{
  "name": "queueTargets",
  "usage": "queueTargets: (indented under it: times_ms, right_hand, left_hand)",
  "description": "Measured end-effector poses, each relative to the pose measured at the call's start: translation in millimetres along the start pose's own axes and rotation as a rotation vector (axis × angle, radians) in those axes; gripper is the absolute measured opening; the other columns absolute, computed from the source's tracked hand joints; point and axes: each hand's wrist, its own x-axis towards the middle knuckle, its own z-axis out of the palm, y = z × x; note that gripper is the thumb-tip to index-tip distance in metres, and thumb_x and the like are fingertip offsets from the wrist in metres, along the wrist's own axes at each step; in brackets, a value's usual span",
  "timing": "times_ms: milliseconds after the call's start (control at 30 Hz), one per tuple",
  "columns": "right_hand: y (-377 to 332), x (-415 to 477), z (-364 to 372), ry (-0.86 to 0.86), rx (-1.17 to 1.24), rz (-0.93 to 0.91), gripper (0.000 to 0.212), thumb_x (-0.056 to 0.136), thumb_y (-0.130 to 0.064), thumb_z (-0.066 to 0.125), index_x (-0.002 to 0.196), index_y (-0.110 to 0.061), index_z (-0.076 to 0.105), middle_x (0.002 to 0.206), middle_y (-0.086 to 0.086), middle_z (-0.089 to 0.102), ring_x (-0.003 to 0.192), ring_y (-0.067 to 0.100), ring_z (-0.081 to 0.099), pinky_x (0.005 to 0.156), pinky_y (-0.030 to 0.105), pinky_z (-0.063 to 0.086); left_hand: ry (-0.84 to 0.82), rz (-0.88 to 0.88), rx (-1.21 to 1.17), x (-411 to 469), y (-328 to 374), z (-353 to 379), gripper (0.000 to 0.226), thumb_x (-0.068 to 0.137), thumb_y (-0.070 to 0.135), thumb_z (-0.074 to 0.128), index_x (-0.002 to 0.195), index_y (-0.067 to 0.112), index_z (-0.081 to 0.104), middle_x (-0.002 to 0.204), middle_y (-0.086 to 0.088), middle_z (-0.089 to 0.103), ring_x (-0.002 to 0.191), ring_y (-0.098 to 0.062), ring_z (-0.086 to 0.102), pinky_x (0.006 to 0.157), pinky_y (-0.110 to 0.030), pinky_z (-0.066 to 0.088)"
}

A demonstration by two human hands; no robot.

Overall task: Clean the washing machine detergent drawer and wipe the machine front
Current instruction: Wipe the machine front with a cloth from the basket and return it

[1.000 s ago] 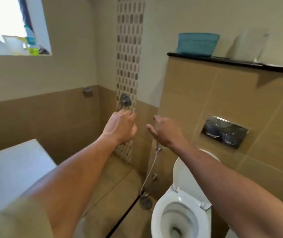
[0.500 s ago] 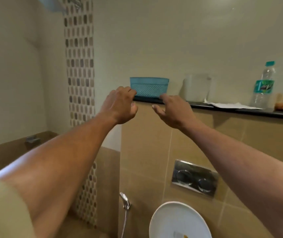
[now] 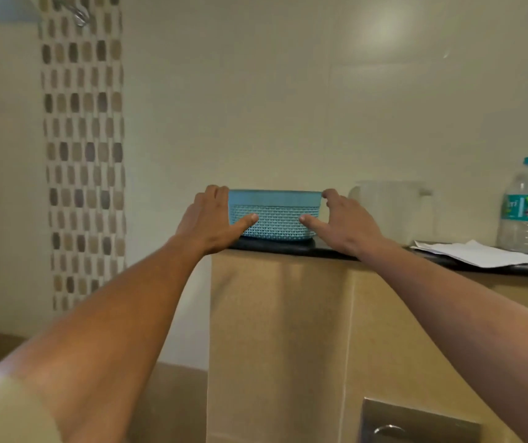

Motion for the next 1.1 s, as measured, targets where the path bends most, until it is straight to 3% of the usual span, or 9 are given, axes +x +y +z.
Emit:
queueTargets:
  times_ms: [100,233,300,433,500,700,800,1000,1100]
  right_hand:
    - [0.0,16.6,20.5,-0.127,0.162,0.126,0.103,0.080,-0.074,0.063,0.154,-0.018,0.020,0.145,0.012,0.052,0.128,0.033,0.053,0.096,0.039,0.045]
    - [5.0,34.3,41.4,-0.148,0.395,0.200,0.112,0.075,-0.066,0.075,0.156,-0.025,0.009,0.132,0.000,0.053,0.103,0.022,0.057,0.066,0.014,0.044]
    - [5.4,38.8,46.7,-0.137,0.467,0.212,0.112,0.075,-0.062,0.077,0.155,-0.026,0.008,0.124,-0.005,0.049,0.098,0.018,0.054,0.057,0.013,0.043]
    - [9.6,42.3,55.4,-0.095,0.513,0.177,0.092,0.082,-0.047,0.079,0.149,-0.021,0.022,0.135,0.006,0.058,0.118,0.028,0.059,0.096,0.036,0.051]
    - [11.6,39.3,53.3,-0.084,0.534,0.154,0.088,0.084,-0.042,0.078,0.149,-0.021,0.024,0.137,0.008,0.058,0.122,0.029,0.057,0.103,0.041,0.048]
    - [0.5,13.1,27.8,-0.020,0.629,0.034,0.091,0.082,-0.042,0.081,0.150,-0.028,0.023,0.122,-0.004,0.057,0.108,0.013,0.052,0.090,0.027,0.041]
    - [-14.9,-11.0,6.5,-0.030,0.684,-0.025,0.095,0.080,-0.044,0.081,0.153,-0.026,0.022,0.118,-0.003,0.058,0.107,0.014,0.053,0.088,0.025,0.041]
    - [-58.7,-98.1,-28.4,-0.204,0.872,-0.116,0.103,0.078,-0.035,0.085,0.157,-0.027,0.019,0.137,0.010,0.060,0.122,0.029,0.059,0.103,0.047,0.050]
    - [-91.3,-157.0,-34.4,-0.363,1.021,-0.155,0.107,0.077,-0.023,0.087,0.157,-0.025,0.016,0.130,0.003,0.057,0.118,0.022,0.058,0.101,0.044,0.050]
  left_hand:
    - [-0.060,-0.057,-0.114,16.2,-11.8,24.9,0.095,0.083,0.078,0.052,0.148,0.011,0.035,0.147,-0.014,0.044,0.130,-0.031,0.049,0.101,-0.046,0.046]
    - [-0.165,-0.229,-0.450,41.4,-17.8,50.3,0.103,0.083,0.082,0.049,0.151,0.007,0.030,0.149,-0.016,0.047,0.131,-0.033,0.051,0.107,-0.048,0.046]
    - [-0.200,-0.339,-0.676,52.0,-14.9,61.1,0.097,0.086,0.082,0.042,0.149,0.008,0.033,0.145,-0.015,0.052,0.123,-0.030,0.056,0.102,-0.042,0.047]
    - [-0.170,-0.432,-0.906,64.3,-7.6,67.9,0.092,0.086,0.084,0.035,0.137,0.008,0.048,0.127,-0.013,0.063,0.110,-0.027,0.064,0.100,-0.048,0.053]
    - [-0.135,-0.453,-0.953,62.7,-2.9,65.2,0.091,0.087,0.082,0.036,0.137,0.006,0.047,0.126,-0.014,0.062,0.111,-0.029,0.064,0.101,-0.050,0.052]
    - [0.109,-0.534,-0.811,29.4,14.6,23.4,0.070,0.093,0.075,0.038,0.123,0.012,0.043,0.117,-0.010,0.058,0.091,-0.017,0.059,0.081,-0.040,0.054]
    - [0.183,-0.595,-0.741,-6.2,23.1,-18.0,0.071,0.092,0.076,0.036,0.119,0.011,0.048,0.114,-0.009,0.059,0.096,-0.024,0.061,0.090,-0.051,0.056]
    - [0.246,-0.775,-0.652,-137.7,65.9,-120.0,0.065,0.085,0.066,0.049,0.124,0.015,0.055,0.117,-0.008,0.067,0.099,-0.028,0.068,0.085,-0.053,0.060]
    - [0.294,-0.884,-0.590,-222.4,83.2,-169.2,0.059,0.083,0.058,0.053,0.122,0.014,0.054,0.119,-0.010,0.066,0.102,-0.029,0.067,0.086,-0.054,0.059]
